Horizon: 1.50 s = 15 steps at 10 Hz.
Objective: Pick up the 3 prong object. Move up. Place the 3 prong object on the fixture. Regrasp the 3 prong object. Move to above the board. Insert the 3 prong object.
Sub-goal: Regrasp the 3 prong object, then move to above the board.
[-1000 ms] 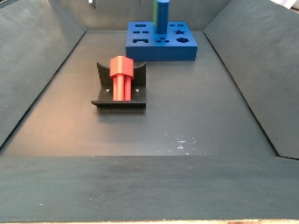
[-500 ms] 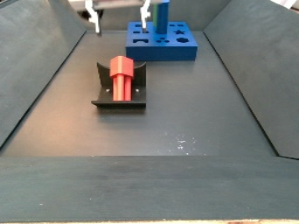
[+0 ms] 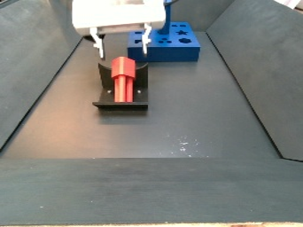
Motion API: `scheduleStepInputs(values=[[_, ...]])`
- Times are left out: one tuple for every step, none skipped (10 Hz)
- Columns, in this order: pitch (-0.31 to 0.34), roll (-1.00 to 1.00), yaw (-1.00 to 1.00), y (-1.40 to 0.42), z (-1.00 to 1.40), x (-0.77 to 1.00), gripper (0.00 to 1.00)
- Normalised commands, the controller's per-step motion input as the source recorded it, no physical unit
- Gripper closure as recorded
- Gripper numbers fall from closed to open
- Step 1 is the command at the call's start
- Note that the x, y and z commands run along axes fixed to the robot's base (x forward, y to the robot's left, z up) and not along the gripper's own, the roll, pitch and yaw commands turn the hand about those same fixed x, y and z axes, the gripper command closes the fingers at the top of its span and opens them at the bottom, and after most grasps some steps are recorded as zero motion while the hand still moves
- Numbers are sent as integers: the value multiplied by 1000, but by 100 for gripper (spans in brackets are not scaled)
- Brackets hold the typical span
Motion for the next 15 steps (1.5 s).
scheduleStepInputs(values=[[-57,64,-6,9,-802,104,0],[-46,64,-8,9,-709,94,0],[-30,61,-12,3,-523,81,0],[-22,57,-7,2,-386,76,0],[-4,46,6,-3,-217,60,0],[-1,49,1,-8,-181,25,0],[-6,51,-1,-12,-173,12,0],[-6,51,0,-12,-173,12,0],[-6,51,0,-12,-173,12,0],[0,0,0,0,0,0,100],[117,-72,-312,285,1000,212,100],[134,-92,-285,281,1000,205,100],[146,-97,-234,272,1000,196,100],[176,-104,-129,258,1000,182,100],[199,-107,-69,254,1000,174,100]])
